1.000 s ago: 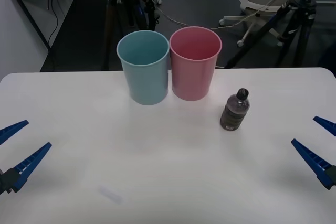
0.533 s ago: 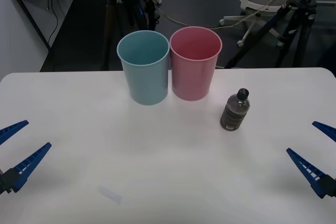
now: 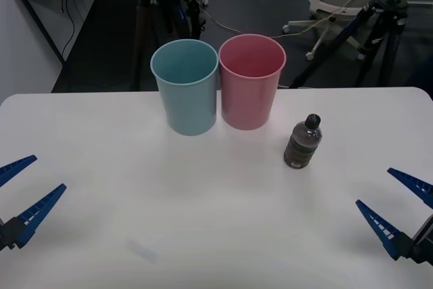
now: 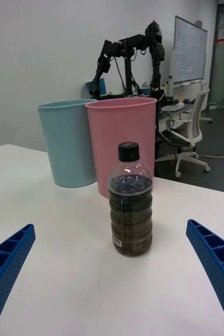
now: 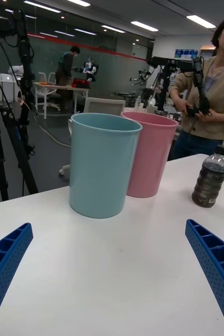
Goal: Grasp the object on the table and drop it into the matching bin: aluminum can to the light blue bin, PET bottle to the pink bin.
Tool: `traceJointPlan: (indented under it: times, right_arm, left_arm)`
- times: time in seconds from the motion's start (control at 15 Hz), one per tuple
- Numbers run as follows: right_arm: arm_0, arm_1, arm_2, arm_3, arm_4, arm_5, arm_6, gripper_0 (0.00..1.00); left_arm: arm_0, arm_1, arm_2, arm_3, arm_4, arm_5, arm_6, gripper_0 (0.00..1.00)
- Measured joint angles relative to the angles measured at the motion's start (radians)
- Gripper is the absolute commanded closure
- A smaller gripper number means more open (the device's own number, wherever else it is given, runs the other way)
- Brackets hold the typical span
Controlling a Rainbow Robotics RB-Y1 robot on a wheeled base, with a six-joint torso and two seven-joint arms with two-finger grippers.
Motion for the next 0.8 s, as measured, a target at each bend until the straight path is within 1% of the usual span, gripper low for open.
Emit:
traceJointPlan:
  times: [0.2,0.33,0.53,0.67,0.8]
  right_arm:
    - [-0.070,-0.004,0.072,0.077,0.000,0.075,0.033,0.00]
    - [-0.137,-0.012,0.120,0.150,-0.001,0.089,0.059,0.00]
    - [-0.225,-0.013,0.164,0.254,-0.008,0.122,0.161,0.00]
    - [-0.251,-0.015,0.203,0.283,-0.019,0.166,0.185,0.00]
    - [-0.257,-0.022,0.254,0.285,-0.052,0.235,0.205,0.00]
  left_arm:
    - [0.000,0.000,0.000,0.000,0.000,0.000,0.000,0.00]
    - [0.000,0.000,0.000,0.000,0.000,0.000,0.000,0.00]
    - [0.000,0.000,0.000,0.000,0.000,0.000,0.000,0.00]
    - [0.000,0.000,0.000,0.000,0.000,0.000,0.000,0.00]
    - [0.000,0.000,0.000,0.000,0.000,0.000,0.000,0.00]
